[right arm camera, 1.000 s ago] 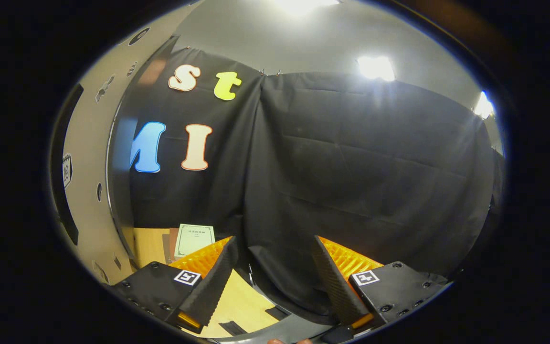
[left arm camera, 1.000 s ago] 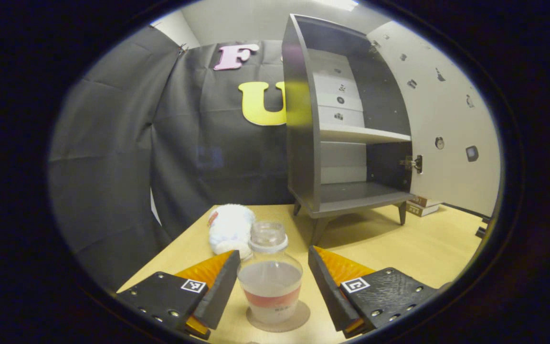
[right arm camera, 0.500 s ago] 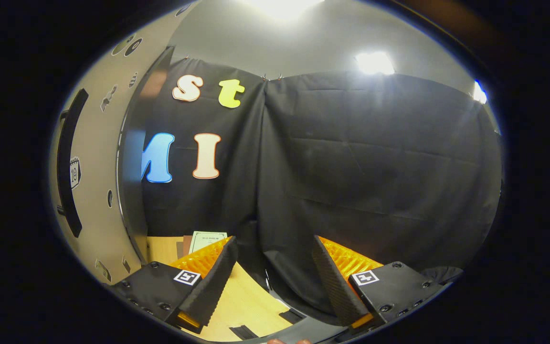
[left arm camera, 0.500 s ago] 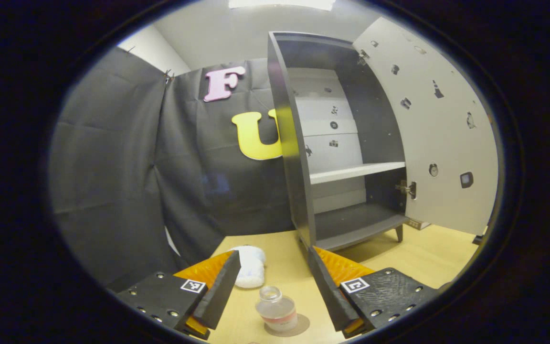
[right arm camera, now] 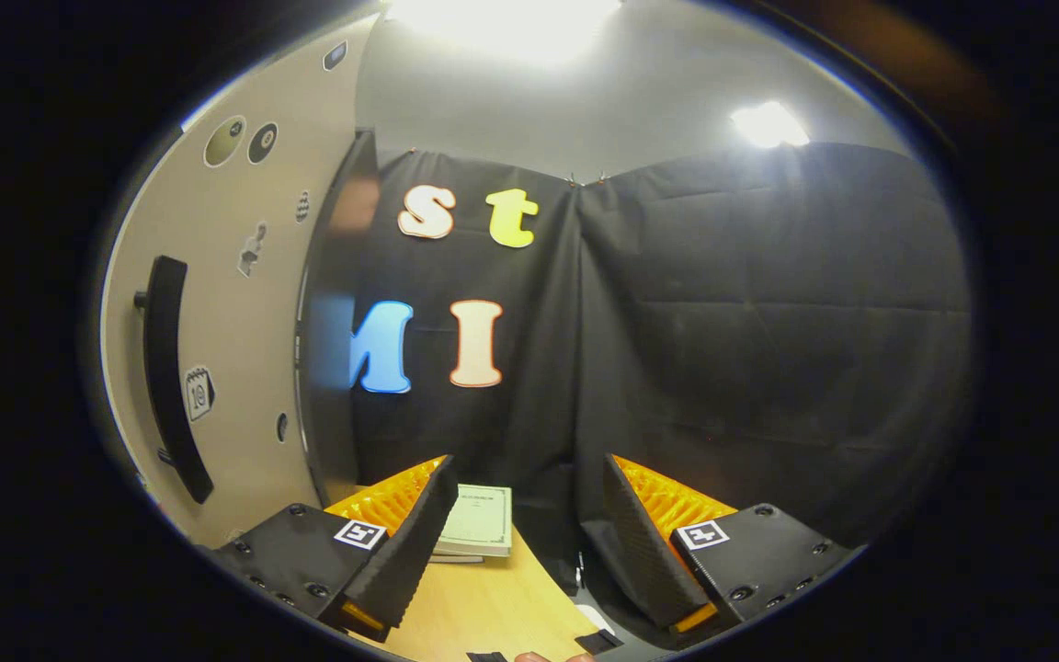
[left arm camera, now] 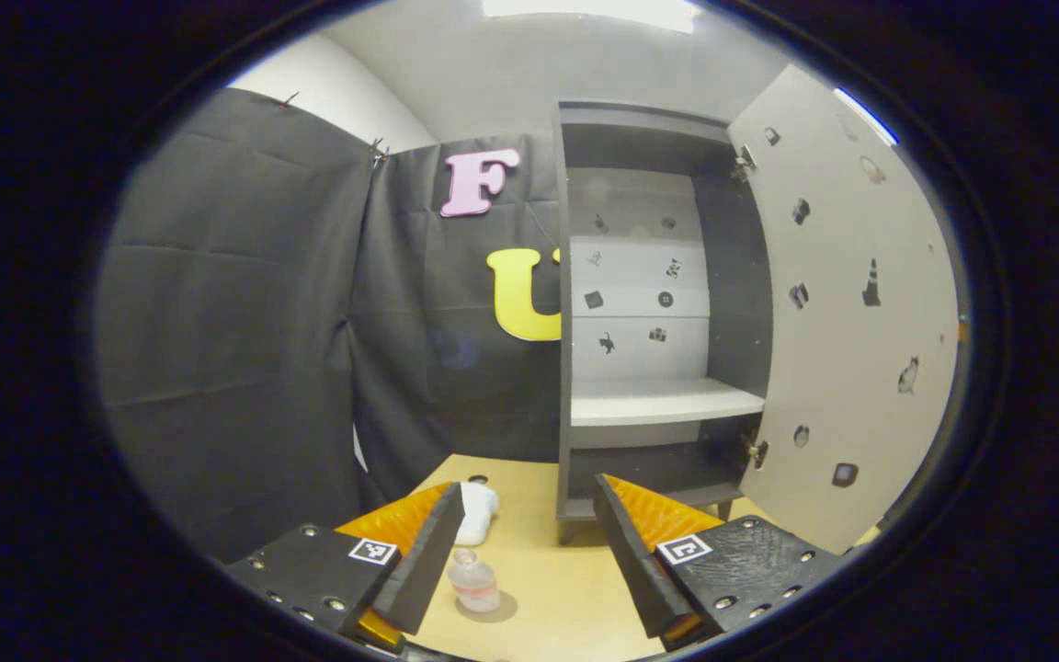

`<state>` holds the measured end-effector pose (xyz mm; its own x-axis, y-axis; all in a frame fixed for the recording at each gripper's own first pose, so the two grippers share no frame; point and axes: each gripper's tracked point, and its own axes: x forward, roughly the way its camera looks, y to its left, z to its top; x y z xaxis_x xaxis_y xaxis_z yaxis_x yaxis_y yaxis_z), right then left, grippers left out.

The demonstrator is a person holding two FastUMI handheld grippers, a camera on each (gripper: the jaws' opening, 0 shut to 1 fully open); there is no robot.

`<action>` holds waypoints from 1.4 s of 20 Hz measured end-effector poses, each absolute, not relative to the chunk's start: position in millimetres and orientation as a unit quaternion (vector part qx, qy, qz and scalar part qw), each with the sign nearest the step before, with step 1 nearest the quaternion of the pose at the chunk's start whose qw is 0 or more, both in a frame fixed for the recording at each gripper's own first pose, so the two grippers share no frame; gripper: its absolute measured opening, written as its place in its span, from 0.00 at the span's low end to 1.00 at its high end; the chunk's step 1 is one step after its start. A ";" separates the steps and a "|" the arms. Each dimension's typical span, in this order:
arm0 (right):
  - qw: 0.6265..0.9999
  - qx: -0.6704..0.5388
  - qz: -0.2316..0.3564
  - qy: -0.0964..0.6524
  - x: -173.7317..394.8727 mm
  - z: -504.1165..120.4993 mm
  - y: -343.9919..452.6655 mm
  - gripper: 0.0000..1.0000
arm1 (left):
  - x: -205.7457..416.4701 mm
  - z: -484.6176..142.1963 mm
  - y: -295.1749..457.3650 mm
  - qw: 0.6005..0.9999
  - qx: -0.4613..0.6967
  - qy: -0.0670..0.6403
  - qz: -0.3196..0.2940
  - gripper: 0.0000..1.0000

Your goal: Open the cabinet door with the right hand, grasp the bottle in the cabinet with the left hand and place it on the coaster, then close the cabinet door with the right hand.

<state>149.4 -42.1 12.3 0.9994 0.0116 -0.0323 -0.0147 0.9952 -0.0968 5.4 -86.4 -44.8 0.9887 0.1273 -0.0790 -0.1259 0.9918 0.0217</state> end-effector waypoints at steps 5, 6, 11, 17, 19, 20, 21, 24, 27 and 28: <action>0.996 -0.008 0.091 0.016 151.3 29.9 -20.0 0.97 | -29.8 -16.7 -115.0 0.993 0.005 0.073 0.094 0.85; 0.994 -0.004 0.110 0.016 151.9 33.0 -13.1 0.97 | -35.9 -9.5 -123.0 0.993 -0.005 0.072 0.097 0.87; 0.978 0.022 0.205 0.031 139.7 43.5 23.9 0.96 | -46.2 10.0 -124.7 0.987 -0.033 0.079 0.139 0.85; 0.966 0.036 0.251 0.060 123.8 41.7 53.4 0.97 | -55.7 24.1 -107.8 0.984 -0.020 0.075 0.163 0.87; 0.964 0.049 0.252 0.070 122.9 40.0 60.5 0.94 | -45.0 21.8 -102.6 0.984 -0.027 0.073 0.159 0.85; 0.963 0.056 0.254 0.075 121.5 40.3 65.2 0.94 | -40.4 21.3 -99.0 0.985 -0.029 0.073 0.155 0.87; 0.961 0.065 0.257 0.080 119.2 41.7 70.6 0.97 | -32.7 20.2 -94.6 0.986 -0.028 0.072 0.149 0.85; 0.961 0.072 0.254 0.087 111.6 41.8 82.4 0.97 | -16.1 20.0 -76.8 0.987 -0.018 0.071 0.142 0.87; 0.966 0.068 0.235 0.086 107.8 42.6 91.1 0.96 | -1.9 24.9 -61.2 0.989 -0.011 0.066 0.129 0.85; 0.967 0.063 0.233 0.088 104.9 42.1 97.1 0.96 | 0.8 26.5 -54.8 0.990 -0.009 0.065 0.127 0.87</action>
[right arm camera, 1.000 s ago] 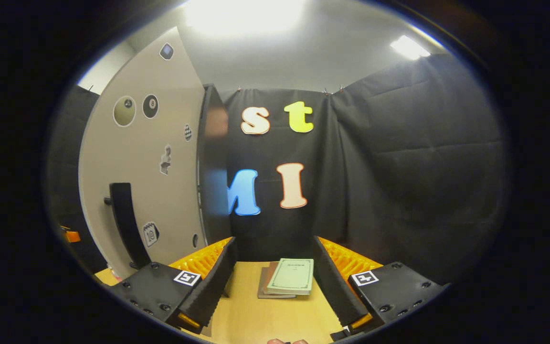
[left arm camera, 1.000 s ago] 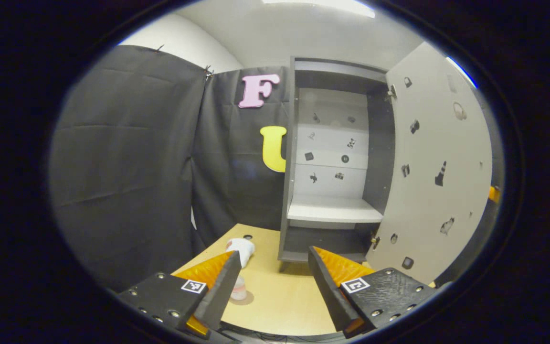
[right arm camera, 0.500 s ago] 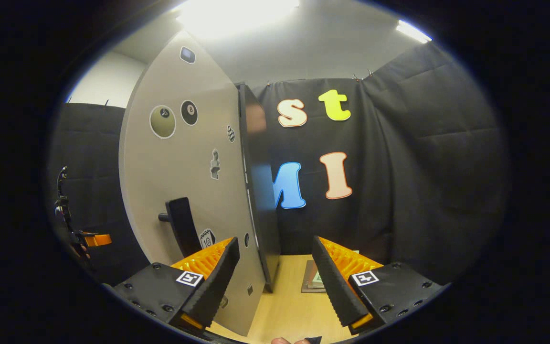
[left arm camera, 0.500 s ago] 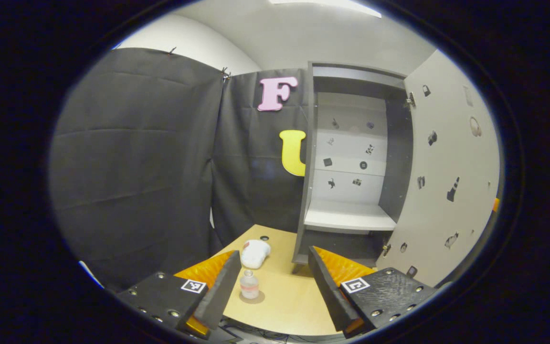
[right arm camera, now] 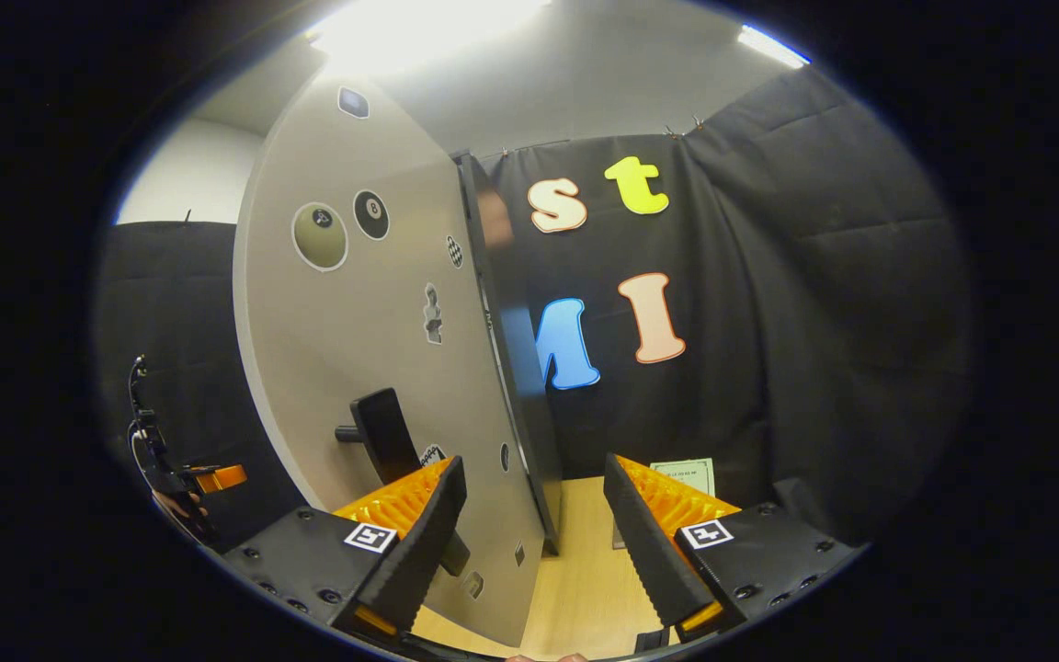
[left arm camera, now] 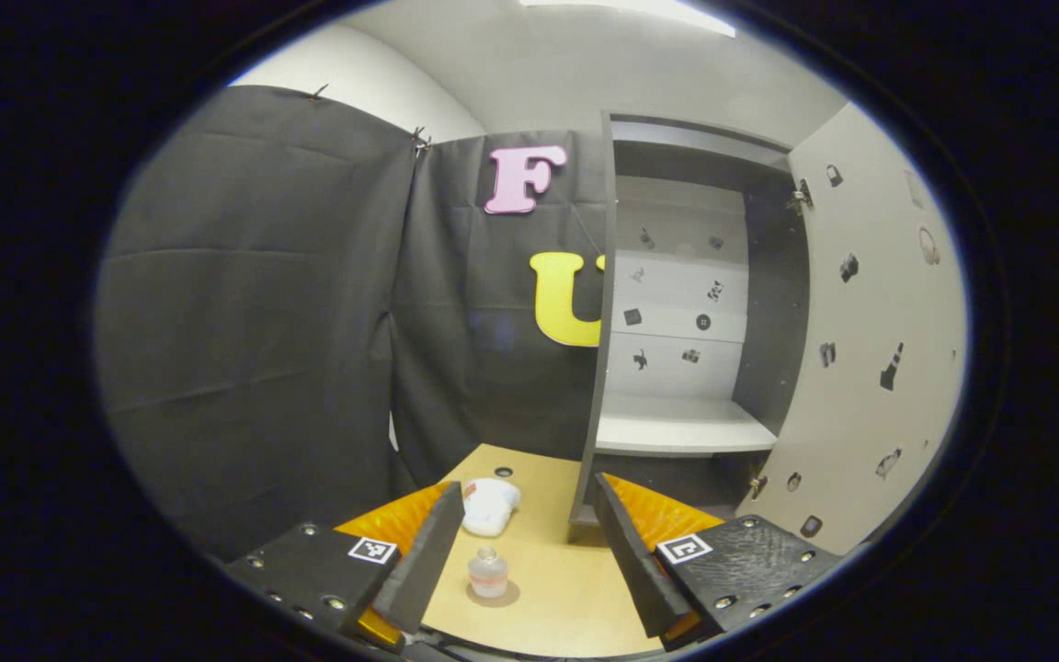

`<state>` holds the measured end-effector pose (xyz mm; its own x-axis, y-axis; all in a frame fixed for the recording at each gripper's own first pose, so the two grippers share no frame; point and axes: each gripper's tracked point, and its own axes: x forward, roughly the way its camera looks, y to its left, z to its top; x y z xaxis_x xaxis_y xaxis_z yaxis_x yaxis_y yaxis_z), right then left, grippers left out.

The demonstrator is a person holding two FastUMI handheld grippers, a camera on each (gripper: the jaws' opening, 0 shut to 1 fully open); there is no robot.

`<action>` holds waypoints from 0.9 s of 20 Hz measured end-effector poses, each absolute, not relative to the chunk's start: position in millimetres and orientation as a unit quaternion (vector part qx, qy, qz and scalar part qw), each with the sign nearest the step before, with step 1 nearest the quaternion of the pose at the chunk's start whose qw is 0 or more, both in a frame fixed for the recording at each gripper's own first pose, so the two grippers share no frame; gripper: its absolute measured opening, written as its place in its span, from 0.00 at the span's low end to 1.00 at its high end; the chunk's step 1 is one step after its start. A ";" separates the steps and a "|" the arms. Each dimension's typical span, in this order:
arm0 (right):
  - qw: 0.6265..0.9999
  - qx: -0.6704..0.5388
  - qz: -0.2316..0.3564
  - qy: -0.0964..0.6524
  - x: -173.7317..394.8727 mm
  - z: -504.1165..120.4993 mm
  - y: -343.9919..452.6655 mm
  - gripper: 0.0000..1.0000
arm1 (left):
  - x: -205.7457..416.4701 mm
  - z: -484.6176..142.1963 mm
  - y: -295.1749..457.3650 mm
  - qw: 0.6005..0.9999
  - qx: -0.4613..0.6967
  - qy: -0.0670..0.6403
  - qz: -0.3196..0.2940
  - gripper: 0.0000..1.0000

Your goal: Open the cabinet door with the right hand, grasp the bottle in the cabinet with the left hand and place it on the coaster, then close the cabinet door with the right hand.

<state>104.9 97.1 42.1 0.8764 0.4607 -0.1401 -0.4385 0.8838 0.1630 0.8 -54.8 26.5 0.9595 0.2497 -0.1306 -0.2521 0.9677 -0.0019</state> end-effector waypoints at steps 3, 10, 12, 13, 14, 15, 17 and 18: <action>0.969 0.042 0.230 0.084 96.8 44.4 117.2 0.96 | 13.0 30.6 -38.4 0.991 -0.009 0.061 0.119 0.87; 0.962 0.049 0.250 0.100 67.8 38.4 183.7 0.96 | 30.2 28.4 -2.9 0.993 -0.008 0.057 0.106 0.85; 0.961 0.049 0.254 0.101 65.9 36.5 199.5 0.96 | 33.7 27.3 5.1 0.994 -0.008 0.056 0.098 0.86; 0.961 0.049 0.255 0.100 64.8 36.0 206.3 0.96 | 34.8 26.3 10.2 0.994 -0.007 0.057 0.097 0.86; 0.961 0.049 0.254 0.100 64.4 35.0 213.8 0.96 | 33.6 24.3 15.7 0.994 -0.006 0.059 0.095 0.85; 0.962 0.049 0.251 0.100 64.1 35.2 218.9 0.96 | 34.5 23.7 19.9 0.994 -0.006 0.060 0.093 0.85; 0.964 0.050 0.244 0.096 64.6 34.3 229.6 0.97 | 36.5 21.3 28.6 0.994 -0.007 0.058 0.090 0.87; 0.964 0.051 0.243 0.095 64.2 33.4 236.3 0.96 | 37.3 19.8 30.8 0.995 -0.007 0.057 0.087 0.87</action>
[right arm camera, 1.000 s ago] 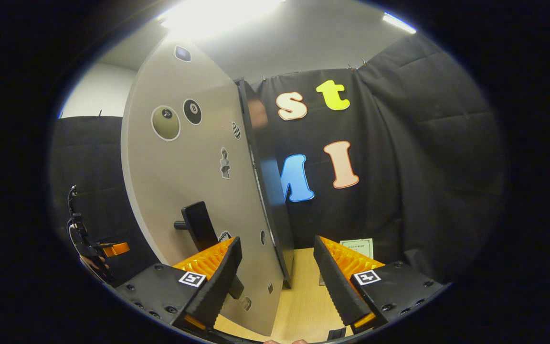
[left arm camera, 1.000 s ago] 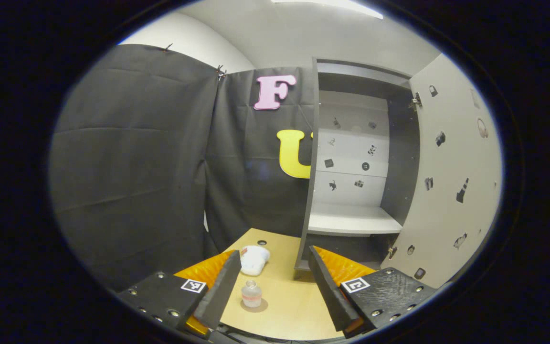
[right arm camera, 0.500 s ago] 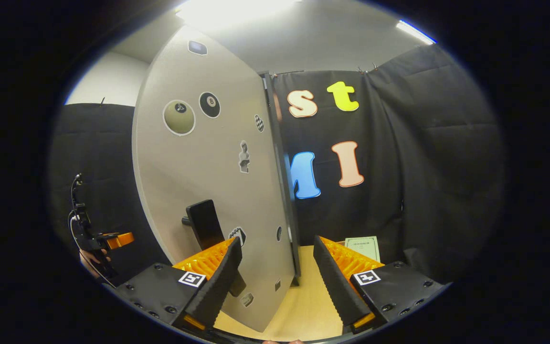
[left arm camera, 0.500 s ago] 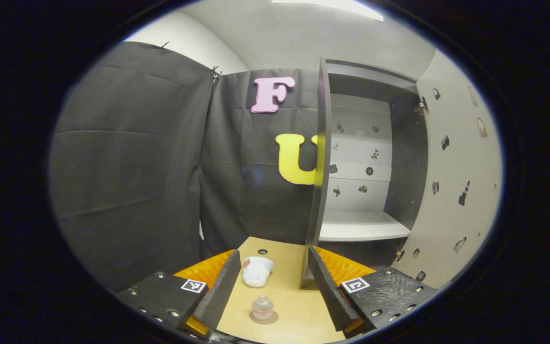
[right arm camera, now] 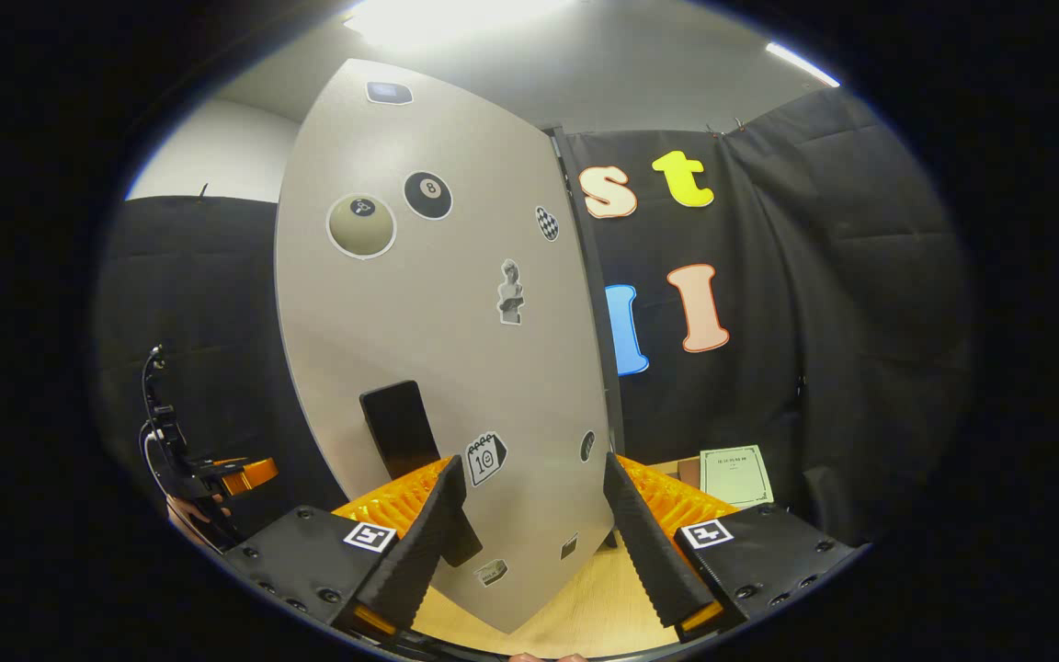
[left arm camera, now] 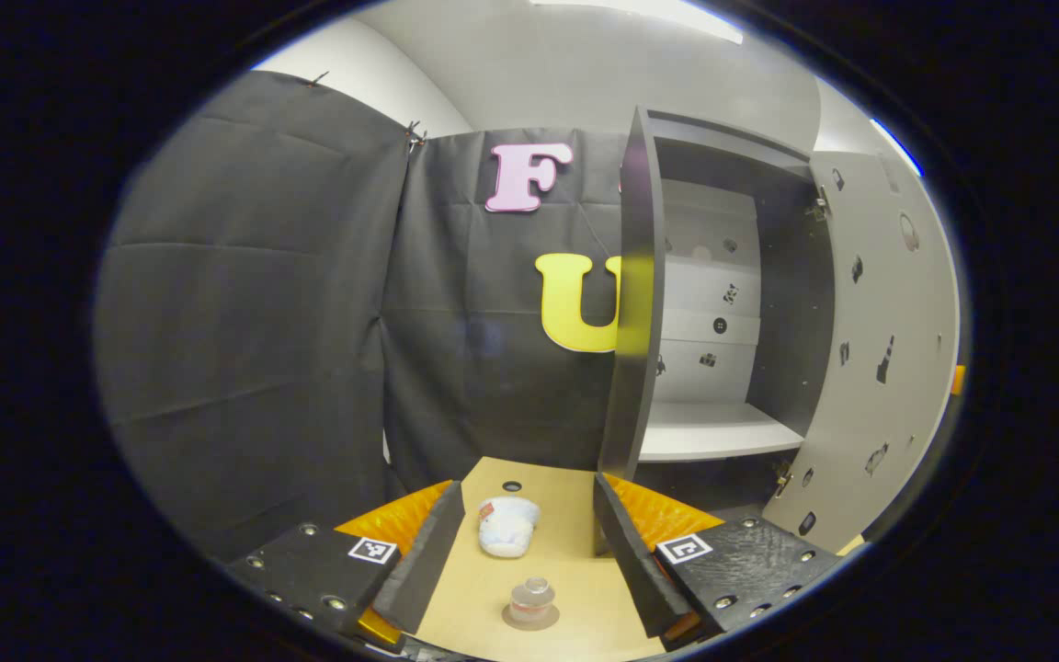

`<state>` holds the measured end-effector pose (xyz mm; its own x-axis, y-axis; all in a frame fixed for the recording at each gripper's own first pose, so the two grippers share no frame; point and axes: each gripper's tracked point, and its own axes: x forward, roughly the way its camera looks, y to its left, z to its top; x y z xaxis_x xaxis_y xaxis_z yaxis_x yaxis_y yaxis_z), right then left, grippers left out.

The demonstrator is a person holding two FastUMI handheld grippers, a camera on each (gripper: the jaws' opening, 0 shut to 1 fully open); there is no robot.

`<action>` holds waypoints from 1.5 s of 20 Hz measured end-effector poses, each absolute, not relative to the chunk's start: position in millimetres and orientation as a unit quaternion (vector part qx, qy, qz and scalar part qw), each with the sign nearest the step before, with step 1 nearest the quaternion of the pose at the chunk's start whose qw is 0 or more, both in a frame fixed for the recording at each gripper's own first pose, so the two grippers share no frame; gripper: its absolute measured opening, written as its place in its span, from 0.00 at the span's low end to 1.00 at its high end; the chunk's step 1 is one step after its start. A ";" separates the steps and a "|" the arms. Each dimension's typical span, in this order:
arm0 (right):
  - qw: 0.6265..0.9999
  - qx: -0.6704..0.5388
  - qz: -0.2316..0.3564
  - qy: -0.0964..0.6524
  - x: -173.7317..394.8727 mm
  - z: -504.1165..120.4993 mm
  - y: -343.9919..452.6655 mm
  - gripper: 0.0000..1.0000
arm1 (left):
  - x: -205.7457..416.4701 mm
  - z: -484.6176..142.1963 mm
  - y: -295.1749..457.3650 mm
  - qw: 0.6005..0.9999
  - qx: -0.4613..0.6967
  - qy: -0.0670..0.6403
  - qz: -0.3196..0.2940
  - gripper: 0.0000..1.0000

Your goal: Open the cabinet door with the right hand, grasp the bottle in the cabinet with the left hand and place it on the coaster, then close the cabinet door with the right hand.

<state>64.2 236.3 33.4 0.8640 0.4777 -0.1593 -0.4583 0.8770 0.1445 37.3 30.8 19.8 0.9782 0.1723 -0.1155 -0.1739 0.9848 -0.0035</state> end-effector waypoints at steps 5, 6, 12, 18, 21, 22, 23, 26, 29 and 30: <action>0.965 0.049 0.240 0.091 64.7 31.6 268.0 0.97 | 41.8 14.6 46.3 0.996 0.007 0.058 0.073 0.87; 0.965 0.049 0.240 0.089 66.2 30.6 276.0 0.97 | 42.2 13.6 49.6 0.996 0.006 0.059 0.068 0.87; 0.961 0.060 0.257 0.087 75.9 22.1 336.9 0.96 | 49.9 5.8 68.2 0.996 -0.003 0.067 0.060 0.87; 0.961 0.042 0.261 0.085 99.5 23.8 372.2 0.97 | 61.1 -5.8 89.6 0.995 -0.025 0.076 0.054 0.88; 0.964 0.037 0.251 0.081 110.5 27.6 371.4 0.97 | 63.7 -8.0 96.4 0.996 -0.033 0.073 0.031 0.87; 0.965 0.038 0.248 0.081 114.0 28.2 369.8 0.97 | 64.0 -5.8 96.8 0.997 -0.035 0.070 0.024 0.86; 0.964 0.039 0.249 0.081 116.8 29.3 367.1 0.97 | 61.2 -3.4 100.1 0.997 -0.036 0.065 0.015 0.86; 0.966 0.029 0.246 0.072 123.7 32.7 347.4 0.97 | 58.9 12.3 92.8 0.999 -0.024 0.043 0.001 0.87; 0.969 0.025 0.240 0.059 129.7 37.9 317.4 0.97 | 65.4 43.3 60.2 1.000 -0.002 0.013 0.007 0.88; 0.969 0.030 0.240 0.054 130.4 40.2 306.4 0.97 | 64.0 51.2 48.9 1.000 0.004 0.004 0.009 0.89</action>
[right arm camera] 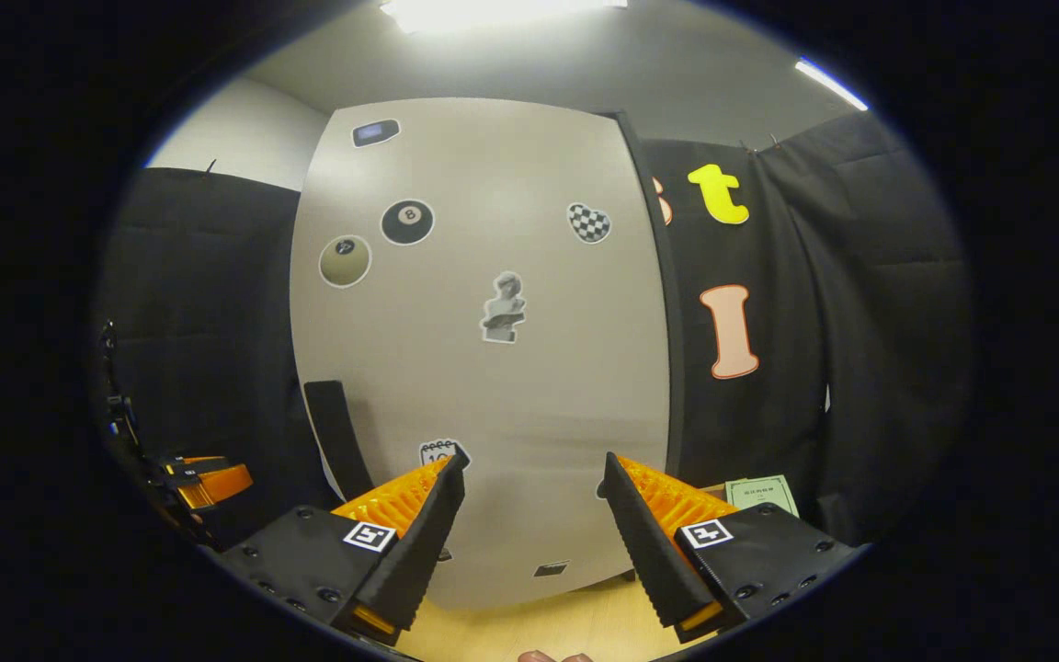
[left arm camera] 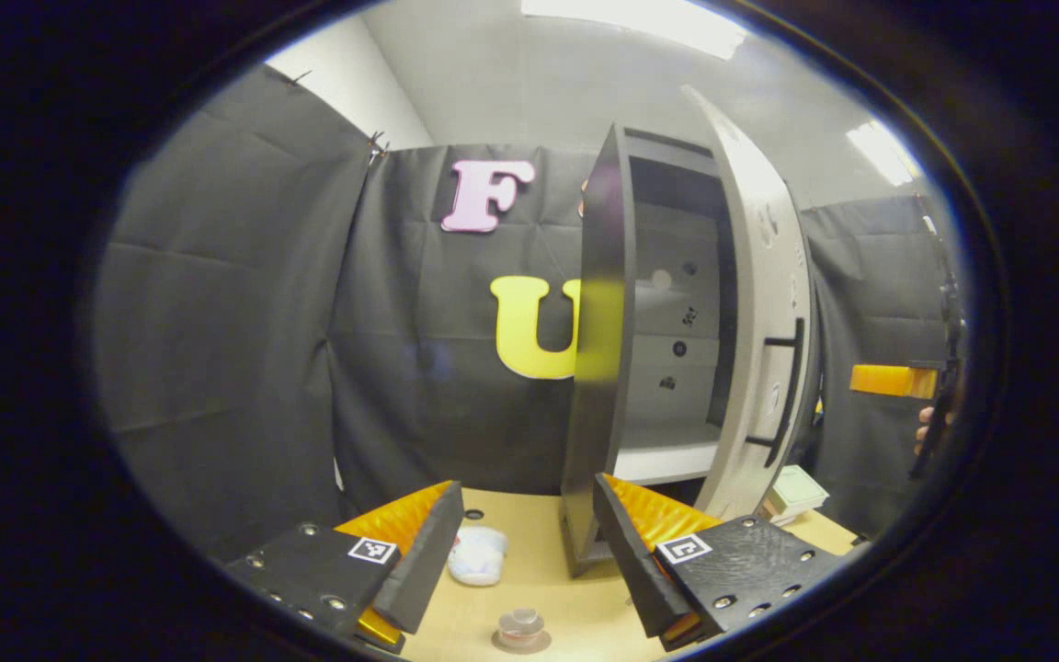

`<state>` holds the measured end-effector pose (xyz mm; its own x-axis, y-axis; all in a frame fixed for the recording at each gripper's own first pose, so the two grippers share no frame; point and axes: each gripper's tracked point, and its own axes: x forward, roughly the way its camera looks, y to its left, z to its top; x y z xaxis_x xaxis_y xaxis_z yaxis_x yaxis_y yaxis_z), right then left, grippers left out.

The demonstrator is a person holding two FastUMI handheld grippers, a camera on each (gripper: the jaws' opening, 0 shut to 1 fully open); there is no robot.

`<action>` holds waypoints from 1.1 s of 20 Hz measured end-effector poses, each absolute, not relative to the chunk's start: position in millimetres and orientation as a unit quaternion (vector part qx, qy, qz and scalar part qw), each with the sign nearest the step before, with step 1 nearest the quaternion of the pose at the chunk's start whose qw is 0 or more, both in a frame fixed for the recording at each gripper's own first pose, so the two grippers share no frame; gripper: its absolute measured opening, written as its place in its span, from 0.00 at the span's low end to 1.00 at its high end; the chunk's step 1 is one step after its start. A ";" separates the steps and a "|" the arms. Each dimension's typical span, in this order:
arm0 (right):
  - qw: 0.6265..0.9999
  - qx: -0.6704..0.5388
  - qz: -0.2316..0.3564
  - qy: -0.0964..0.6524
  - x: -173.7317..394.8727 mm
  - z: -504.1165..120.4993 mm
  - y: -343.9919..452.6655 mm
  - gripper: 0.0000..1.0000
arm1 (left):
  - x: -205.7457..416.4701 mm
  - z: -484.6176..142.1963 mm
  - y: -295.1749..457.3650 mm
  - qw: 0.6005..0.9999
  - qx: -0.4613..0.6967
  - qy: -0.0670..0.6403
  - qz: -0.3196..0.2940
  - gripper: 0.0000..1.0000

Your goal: Open the cabinet door with the right hand, grasp the bottle in the cabinet with the left hand and place it on the coaster, then close the cabinet door with the right hand.

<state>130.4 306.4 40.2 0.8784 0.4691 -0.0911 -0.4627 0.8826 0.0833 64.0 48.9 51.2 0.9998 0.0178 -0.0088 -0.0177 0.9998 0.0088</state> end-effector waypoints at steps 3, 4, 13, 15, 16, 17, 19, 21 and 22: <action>0.969 0.011 0.242 0.053 139.9 36.0 268.8 0.96 | 59.3 74.1 5.5 1.000 0.022 -0.012 0.001 0.85; 0.968 0.008 0.245 0.054 145.7 33.2 259.0 0.97 | 61.5 75.1 -9.6 1.000 0.027 -0.007 -0.003 0.85; 0.965 -0.016 0.256 0.062 176.8 14.2 171.7 0.98 | 79.4 75.9 -147.5 0.998 -0.015 -0.019 -0.051 0.85; 0.967 -0.004 0.250 0.049 181.9 17.0 157.2 0.97 | 82.7 69.8 -159.8 0.998 -0.034 -0.015 -0.049 0.85; 0.968 0.005 0.247 0.047 182.8 15.7 149.6 0.97 | 83.2 72.8 -163.9 0.998 -0.040 -0.024 -0.047 0.85; 0.970 0.011 0.240 0.047 185.1 14.7 138.7 0.97 | 83.9 75.0 -166.3 0.998 -0.039 -0.033 -0.041 0.85; 0.971 0.016 0.233 0.052 190.4 11.2 121.4 0.98 | 82.0 78.6 -164.9 0.999 -0.027 -0.041 -0.023 0.85; 0.974 0.005 0.222 0.051 196.3 9.4 104.3 0.98 | 76.5 83.5 -164.0 0.999 -0.014 -0.048 -0.010 0.85; 0.975 -0.004 0.216 0.048 200.4 9.9 97.4 0.98 | 73.1 87.4 -169.0 0.999 -0.001 -0.051 -0.015 0.89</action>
